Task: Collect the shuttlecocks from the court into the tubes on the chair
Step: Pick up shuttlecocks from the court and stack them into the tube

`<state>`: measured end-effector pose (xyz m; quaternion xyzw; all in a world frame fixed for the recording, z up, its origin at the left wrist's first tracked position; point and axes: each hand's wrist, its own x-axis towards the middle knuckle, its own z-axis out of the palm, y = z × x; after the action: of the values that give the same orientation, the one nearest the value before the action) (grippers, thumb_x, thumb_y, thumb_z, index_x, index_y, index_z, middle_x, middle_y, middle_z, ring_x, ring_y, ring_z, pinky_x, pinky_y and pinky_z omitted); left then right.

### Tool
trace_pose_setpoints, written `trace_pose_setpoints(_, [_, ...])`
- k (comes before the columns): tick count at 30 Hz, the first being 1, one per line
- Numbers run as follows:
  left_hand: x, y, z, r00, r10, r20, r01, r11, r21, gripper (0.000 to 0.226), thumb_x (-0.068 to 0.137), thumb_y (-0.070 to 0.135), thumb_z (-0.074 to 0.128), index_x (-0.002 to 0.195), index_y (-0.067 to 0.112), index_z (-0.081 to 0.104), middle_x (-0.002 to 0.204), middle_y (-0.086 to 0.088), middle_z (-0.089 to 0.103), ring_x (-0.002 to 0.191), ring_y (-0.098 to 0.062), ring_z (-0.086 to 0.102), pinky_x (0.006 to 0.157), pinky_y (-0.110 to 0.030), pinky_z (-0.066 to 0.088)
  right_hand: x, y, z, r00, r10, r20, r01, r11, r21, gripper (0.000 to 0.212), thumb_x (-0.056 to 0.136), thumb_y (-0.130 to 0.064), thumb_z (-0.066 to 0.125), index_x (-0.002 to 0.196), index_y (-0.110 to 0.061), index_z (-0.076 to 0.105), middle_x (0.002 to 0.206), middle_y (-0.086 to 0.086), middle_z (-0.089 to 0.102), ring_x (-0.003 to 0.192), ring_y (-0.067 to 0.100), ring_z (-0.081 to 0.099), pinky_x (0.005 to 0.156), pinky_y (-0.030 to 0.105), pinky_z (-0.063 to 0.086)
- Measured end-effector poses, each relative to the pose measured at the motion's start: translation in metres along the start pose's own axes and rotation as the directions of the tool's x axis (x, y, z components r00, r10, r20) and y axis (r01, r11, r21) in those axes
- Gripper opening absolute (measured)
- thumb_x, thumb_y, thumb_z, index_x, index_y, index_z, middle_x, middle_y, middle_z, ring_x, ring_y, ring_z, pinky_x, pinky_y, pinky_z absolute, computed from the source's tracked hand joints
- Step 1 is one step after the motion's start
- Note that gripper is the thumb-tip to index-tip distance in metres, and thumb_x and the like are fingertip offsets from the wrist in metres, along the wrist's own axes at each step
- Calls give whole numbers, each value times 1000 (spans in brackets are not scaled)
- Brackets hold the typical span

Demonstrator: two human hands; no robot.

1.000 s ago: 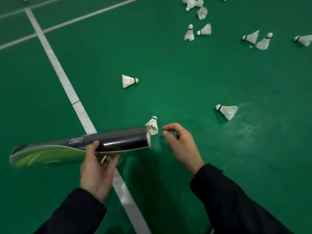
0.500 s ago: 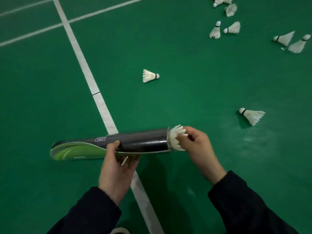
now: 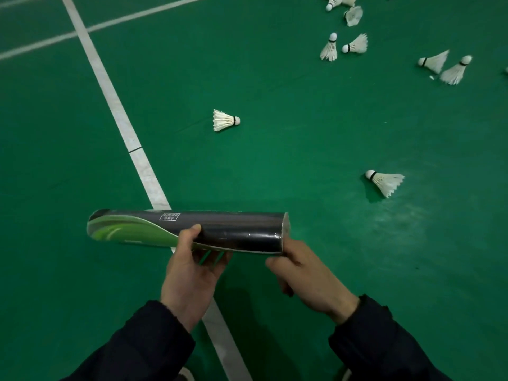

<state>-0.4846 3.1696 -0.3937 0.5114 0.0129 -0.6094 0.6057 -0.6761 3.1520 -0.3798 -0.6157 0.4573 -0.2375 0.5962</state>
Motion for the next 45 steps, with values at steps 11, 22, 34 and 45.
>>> trace_pose_setpoints(11, [42,86,-56,944,235,-232,-244,970,-11,99,62,67,87,146,29,50,131,-1,65,116,-24,65,84,-45,61,-16,17,-35,986,75,-151,-18,937,349,44,68,-65,78,65,-22,71,52,11,54,47,21,56,60,41,52])
trace_pose_setpoints(22, [56,88,-77,948,305,-94,-259,907,332,26,95,44,61,103,23,73,94,-1,71,79,-13,64,67,-31,47,-32,19,-64,963,241,121,-269,890,367,71,61,-61,87,121,-25,73,43,8,35,34,14,31,37,22,27])
trace_pose_setpoints(34, [51,94,-67,983,180,-27,-175,978,116,28,104,22,42,106,13,68,96,-11,71,89,-25,68,79,-36,60,-26,47,-63,942,336,10,-253,689,680,83,46,-37,101,108,3,63,60,3,29,42,7,28,35,16,23])
trace_pose_setpoints(45, [53,93,-63,950,290,-114,-263,942,206,56,104,61,36,99,18,72,89,-6,74,82,-17,71,71,-30,61,-17,59,-64,916,396,-56,-268,713,648,53,63,-15,89,112,-3,71,58,-2,25,36,3,21,34,13,15])
